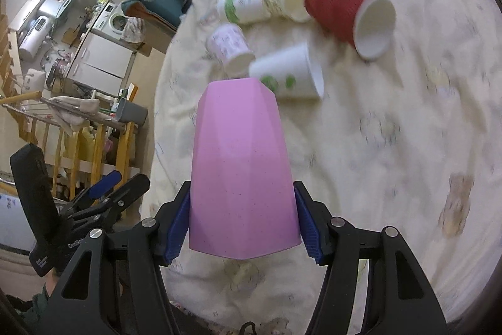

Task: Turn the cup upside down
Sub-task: 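Lift the pink cup, set it standing on the duvet, open right gripper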

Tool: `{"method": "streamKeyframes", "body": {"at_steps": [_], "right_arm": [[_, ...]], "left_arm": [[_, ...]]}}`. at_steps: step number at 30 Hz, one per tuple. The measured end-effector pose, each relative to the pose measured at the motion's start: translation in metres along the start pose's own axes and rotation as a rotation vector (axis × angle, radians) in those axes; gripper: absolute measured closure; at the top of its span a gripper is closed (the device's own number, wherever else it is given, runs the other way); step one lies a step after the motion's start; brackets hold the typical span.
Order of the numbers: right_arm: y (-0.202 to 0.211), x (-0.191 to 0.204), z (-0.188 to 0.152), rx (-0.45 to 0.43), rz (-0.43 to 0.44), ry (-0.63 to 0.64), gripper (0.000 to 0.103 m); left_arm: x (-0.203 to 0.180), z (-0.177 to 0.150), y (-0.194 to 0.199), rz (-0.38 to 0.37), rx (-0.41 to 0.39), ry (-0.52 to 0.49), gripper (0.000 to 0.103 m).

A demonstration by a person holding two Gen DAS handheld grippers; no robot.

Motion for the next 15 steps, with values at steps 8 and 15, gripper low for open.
{"method": "streamKeyframes", "body": {"at_steps": [8, 15], "right_arm": [[-0.033, -0.018, -0.024, 0.011, -0.020, -0.099, 0.039], [-0.060, -0.040, -0.024, 0.012, -0.013, -0.173, 0.039]], "left_arm": [[0.010, -0.006, -0.007, 0.024, -0.019, 0.026, 0.000], [0.019, -0.004, -0.027, 0.048, 0.012, 0.057, 0.000]]}}
Point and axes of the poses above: each gripper's, at about its wrist camera, not at the fingertips, and y roughly against the way its jaws point, x to its left, z to its top, the point moved 3 cm from there along -y, roughly the way its jaws point, and after that the axes turned 8 degrees about x, right-handed, at the moved point
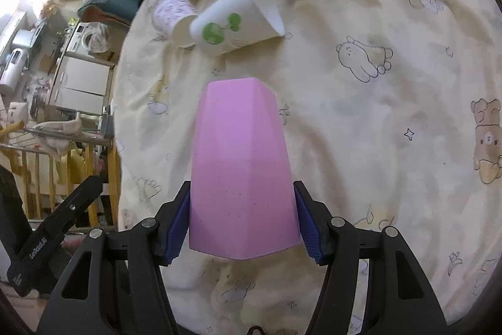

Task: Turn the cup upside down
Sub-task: 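Lift the pink cup, set it standing on the duvet, open right gripper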

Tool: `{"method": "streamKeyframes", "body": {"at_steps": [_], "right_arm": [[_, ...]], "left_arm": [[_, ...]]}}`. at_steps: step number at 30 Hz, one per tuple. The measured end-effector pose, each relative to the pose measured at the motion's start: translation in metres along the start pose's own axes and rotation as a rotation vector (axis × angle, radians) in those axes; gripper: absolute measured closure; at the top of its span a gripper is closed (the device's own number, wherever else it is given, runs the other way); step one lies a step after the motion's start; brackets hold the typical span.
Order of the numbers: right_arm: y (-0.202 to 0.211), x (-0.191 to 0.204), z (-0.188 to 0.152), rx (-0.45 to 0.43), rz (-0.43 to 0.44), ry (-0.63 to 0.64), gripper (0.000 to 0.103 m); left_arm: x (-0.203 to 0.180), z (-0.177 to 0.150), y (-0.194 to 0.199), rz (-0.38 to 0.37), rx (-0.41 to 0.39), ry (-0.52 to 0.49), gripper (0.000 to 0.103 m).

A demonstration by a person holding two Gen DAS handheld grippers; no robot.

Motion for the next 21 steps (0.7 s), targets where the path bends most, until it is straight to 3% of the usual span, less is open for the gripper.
{"method": "streamKeyframes", "body": {"at_steps": [5, 16, 21], "right_arm": [[-0.018, -0.008, 0.002, 0.016, 0.008, -0.023, 0.039], [-0.026, -0.015, 0.006, 0.039, 0.037, -0.031, 0.038], [-0.022, -0.013, 0.008, 0.041, 0.046, -0.036, 0.020]], "left_arm": [[-0.004, -0.002, -0.016, 0.005, 0.045, -0.003, 0.000], [-0.017, -0.005, -0.016, -0.002, 0.046, -0.045, 0.000], [-0.019, -0.006, -0.013, -0.004, 0.038, -0.055, 0.000]]}}
Point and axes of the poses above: each gripper's, at about its wrist camera, not at the fingertips, and y roughly against the way its jaws point, x to its left, z to its top, the point moved 3 cm from there along -y, roughly the way its jaws point, and after that the axes turned 8 degrees about x, right-handed, at the moved point
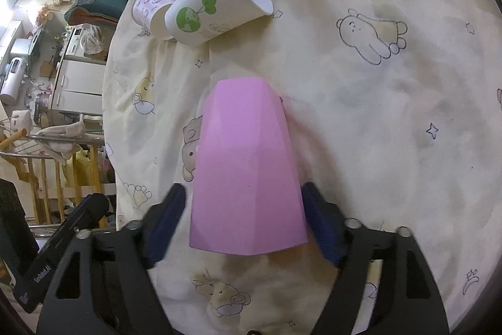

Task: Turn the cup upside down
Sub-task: 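Lift the pink cup, set it standing on the duvet, open right gripper, then move the left tool to the standing pink cup and close on it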

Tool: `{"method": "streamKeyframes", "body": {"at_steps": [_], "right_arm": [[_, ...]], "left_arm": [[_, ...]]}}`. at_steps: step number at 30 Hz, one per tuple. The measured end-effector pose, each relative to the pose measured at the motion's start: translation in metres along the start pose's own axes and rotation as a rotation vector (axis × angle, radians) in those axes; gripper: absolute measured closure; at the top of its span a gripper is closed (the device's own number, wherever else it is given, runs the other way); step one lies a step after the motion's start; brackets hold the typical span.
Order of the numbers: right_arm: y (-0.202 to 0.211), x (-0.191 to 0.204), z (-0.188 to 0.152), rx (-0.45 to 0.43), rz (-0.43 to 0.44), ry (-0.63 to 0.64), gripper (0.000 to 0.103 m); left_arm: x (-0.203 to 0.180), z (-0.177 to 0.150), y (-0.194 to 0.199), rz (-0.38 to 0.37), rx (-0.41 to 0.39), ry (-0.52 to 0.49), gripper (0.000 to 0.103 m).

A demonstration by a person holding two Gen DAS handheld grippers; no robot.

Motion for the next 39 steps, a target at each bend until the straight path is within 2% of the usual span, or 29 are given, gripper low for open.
{"method": "streamKeyframes", "body": {"at_steps": [3, 8, 19, 26, 33, 39], "right_arm": [[0.005, 0.003, -0.001, -0.013, -0.016, 0.018, 0.012], [0.016, 0.009, -0.004, -0.024, -0.046, 0.048, 0.012], [0.071, 0.015, -0.018, -0.105, -0.113, 0.123, 0.012], [0.126, 0.006, -0.030, -0.306, -0.180, 0.174, 0.012], [0.152, 0.009, -0.044, -0.494, -0.262, 0.247, 0.012], [0.156, 0.001, -0.041, -0.519, -0.269, 0.219, 0.010]], "left_arm": [[0.000, 0.000, 0.000, 0.002, -0.003, 0.000, 0.000], [0.003, 0.000, 0.001, -0.003, -0.002, 0.016, 0.000], [-0.006, -0.002, 0.002, -0.013, -0.004, -0.011, 0.000], [-0.010, -0.004, 0.011, -0.039, -0.039, -0.023, 0.000], [-0.018, -0.004, 0.016, -0.048, -0.064, -0.047, 0.000], [-0.022, -0.007, 0.021, -0.030, -0.059, -0.056, 0.000]]}}
Point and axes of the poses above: each gripper's, at about its wrist camera, not at the fingertips, and y roughly against the way its jaws point, x to its left, z to its top, the point moved 3 cm from there along -y, roughly the way its jaws point, and after that the axes turned 8 degrees about x, right-handed, at the moved point
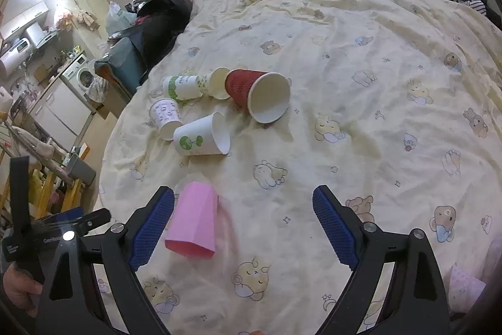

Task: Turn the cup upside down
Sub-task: 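Move the left tool to the standing pink cup and close on it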

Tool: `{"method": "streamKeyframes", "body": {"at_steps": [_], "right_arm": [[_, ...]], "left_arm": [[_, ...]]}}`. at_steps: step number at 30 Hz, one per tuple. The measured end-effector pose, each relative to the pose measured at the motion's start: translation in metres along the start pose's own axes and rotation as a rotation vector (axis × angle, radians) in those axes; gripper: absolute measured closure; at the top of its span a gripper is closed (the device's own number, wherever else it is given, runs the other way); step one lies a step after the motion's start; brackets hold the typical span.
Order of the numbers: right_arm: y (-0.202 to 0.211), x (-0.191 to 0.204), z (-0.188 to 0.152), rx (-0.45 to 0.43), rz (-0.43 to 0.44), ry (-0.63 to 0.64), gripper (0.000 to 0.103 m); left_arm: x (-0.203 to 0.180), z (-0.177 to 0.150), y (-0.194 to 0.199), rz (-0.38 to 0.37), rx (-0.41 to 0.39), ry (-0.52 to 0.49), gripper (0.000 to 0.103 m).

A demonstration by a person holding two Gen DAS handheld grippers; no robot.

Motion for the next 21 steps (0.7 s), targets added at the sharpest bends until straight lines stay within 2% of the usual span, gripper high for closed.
{"method": "streamKeyframes", "body": {"at_steps": [3, 5, 9, 15, 20, 21], "right_arm": [[-0.001, -0.005, 0.001, -0.004, -0.012, -0.018, 0.009], [0.000, -0.008, 0.002, -0.013, -0.024, -0.029, 0.001], [0.003, -0.013, 0.003, -0.024, -0.033, -0.045, 0.001], [0.001, -0.025, 0.005, -0.004, -0.044, -0.090, 0.001], [-0.002, -0.036, 0.007, 0.010, -0.034, -0.138, 0.000], [-0.003, -0.038, 0.007, 0.014, -0.037, -0.143, 0.000]], "left_arm": [[-0.003, 0.002, 0.000, -0.015, 0.023, 0.006, 0.000], [-0.005, 0.005, -0.002, -0.021, 0.038, 0.005, 0.000], [-0.013, 0.018, -0.006, -0.031, 0.063, 0.005, 0.000], [-0.041, 0.047, -0.016, -0.055, 0.141, 0.002, 0.000], [-0.071, 0.062, -0.040, -0.079, 0.240, -0.009, 0.007], [-0.075, 0.063, -0.047, -0.091, 0.271, -0.001, 0.012]]}}
Point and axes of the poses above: each gripper's, at about its wrist camera, not at the fingertips, and y roughly against the way its jaws point, x to its left, z to its top, the point moved 3 cm from there along -y, roughly the way its jaws point, and after that the axes turned 8 degrees about x, right-handed, at the moved point
